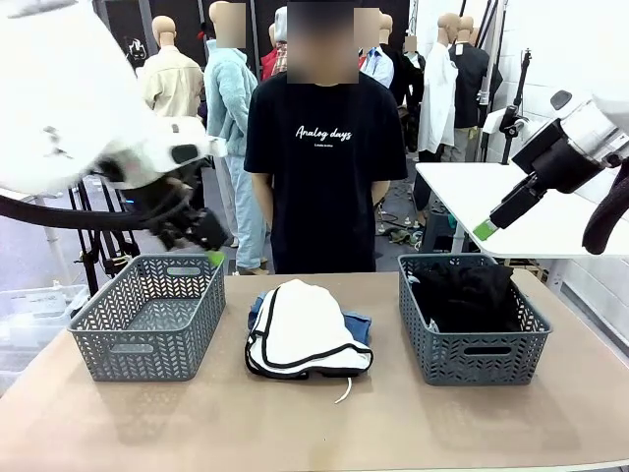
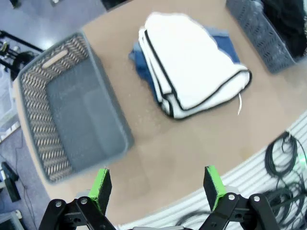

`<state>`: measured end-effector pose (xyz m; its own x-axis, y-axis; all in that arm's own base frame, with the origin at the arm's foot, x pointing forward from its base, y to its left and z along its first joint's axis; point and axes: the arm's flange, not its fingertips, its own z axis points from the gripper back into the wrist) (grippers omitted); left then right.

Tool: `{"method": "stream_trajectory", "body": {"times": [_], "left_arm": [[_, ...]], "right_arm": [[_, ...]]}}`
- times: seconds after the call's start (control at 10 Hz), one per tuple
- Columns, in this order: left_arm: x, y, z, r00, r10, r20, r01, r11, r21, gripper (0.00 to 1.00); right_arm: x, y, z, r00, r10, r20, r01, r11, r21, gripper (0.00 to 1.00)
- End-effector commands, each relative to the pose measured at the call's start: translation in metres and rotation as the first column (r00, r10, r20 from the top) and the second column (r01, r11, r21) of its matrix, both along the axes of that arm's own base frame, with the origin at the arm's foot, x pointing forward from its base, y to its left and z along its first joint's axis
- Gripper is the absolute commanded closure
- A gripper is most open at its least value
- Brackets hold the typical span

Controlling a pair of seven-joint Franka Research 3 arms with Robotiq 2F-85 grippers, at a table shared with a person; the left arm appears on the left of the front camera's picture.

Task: Sort the tops and bottoms.
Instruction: Lift clothes from the center of the table with your left hand.

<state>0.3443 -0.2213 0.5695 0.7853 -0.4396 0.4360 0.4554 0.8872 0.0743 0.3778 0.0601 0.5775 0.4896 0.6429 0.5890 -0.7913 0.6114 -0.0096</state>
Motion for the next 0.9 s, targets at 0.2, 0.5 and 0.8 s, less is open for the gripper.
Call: {"method": "stream_trajectory", "body": {"times": [0.2,0.5,0.8], "left_arm": [[0.066,-0.069,-0.052,0.999,-0.032,0.008,0.031,0.995,0.092,0.00],[0.063,-0.071,-0.069,0.999,-0.054,-0.005,0.054,0.996,0.065,0.00],[0.069,-0.074,-0.079,0.999,-0.036,-0.017,0.037,0.997,0.067,0.00]], "right_arm": [[0.000,0.002,-0.001,1.000,-0.010,0.002,0.010,1.000,0.014,0.00],[0.000,0.002,-0.001,1.000,-0.010,0.002,0.010,1.000,0.014,0.00],[0.000,0.002,-0.001,1.000,-0.010,0.002,0.010,1.000,0.014,0.00]]}}
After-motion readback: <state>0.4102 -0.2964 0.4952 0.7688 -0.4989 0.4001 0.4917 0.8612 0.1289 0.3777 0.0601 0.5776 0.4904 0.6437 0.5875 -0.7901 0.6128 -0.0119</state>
